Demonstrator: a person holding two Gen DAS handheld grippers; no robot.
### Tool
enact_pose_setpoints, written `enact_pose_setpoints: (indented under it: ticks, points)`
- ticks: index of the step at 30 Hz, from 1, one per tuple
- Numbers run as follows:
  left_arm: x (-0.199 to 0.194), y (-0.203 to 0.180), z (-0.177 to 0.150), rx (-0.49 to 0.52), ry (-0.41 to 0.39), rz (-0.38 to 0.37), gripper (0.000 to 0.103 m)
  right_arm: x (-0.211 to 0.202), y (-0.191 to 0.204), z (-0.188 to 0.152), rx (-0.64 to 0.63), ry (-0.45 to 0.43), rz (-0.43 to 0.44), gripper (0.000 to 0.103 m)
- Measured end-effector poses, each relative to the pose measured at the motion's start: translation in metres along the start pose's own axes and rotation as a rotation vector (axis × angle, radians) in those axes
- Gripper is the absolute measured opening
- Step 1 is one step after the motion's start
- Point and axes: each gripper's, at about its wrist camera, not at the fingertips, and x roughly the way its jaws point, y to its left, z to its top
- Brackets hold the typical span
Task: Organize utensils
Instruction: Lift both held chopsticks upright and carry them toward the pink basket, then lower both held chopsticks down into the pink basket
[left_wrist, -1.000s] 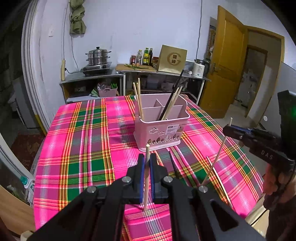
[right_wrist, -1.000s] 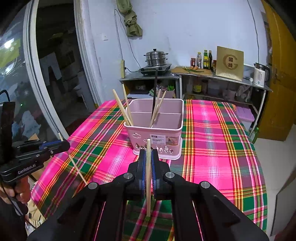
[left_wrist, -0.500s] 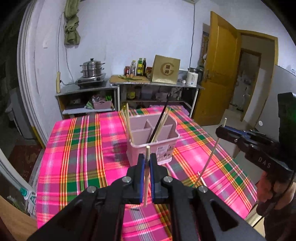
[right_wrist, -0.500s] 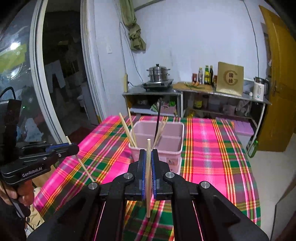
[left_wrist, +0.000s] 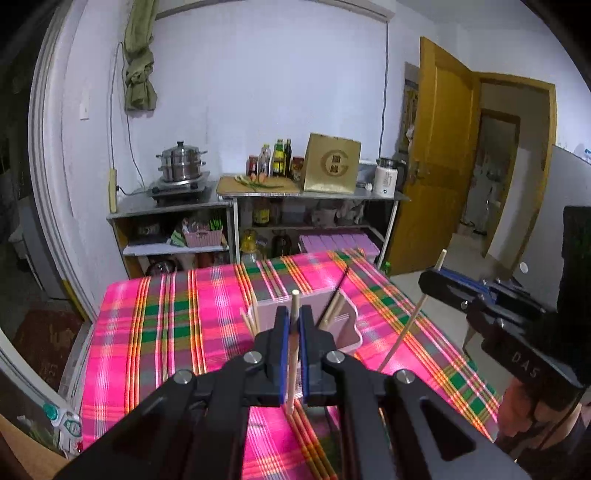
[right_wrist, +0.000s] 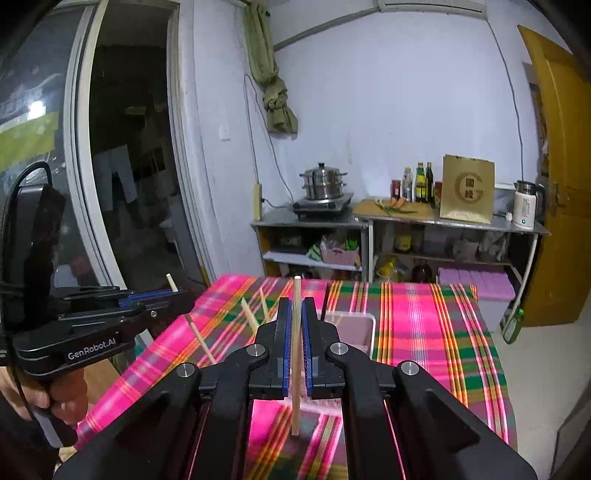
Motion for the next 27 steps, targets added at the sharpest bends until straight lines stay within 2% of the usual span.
enact_pose_setpoints:
  ticks: [7, 16, 27]
  points:
    - [0.019, 0.005, 0.019, 0.009, -0.024, 0.013, 0.006, 0.021, -0.008, 0.020, 0.024, -0.044, 0.015, 0.005]
    - [0.047, 0.012, 0.028, 0.010, -0.040, 0.003, 0.006, 0.053, -0.016, 0.026, 0.041, -0.067, 0.022, 0.005]
    - [0.087, 0.022, 0.010, -0.003, 0.003, -0.021, 0.006, 0.099, -0.017, 0.000, 0.022, -0.032, 0.019, 0.005]
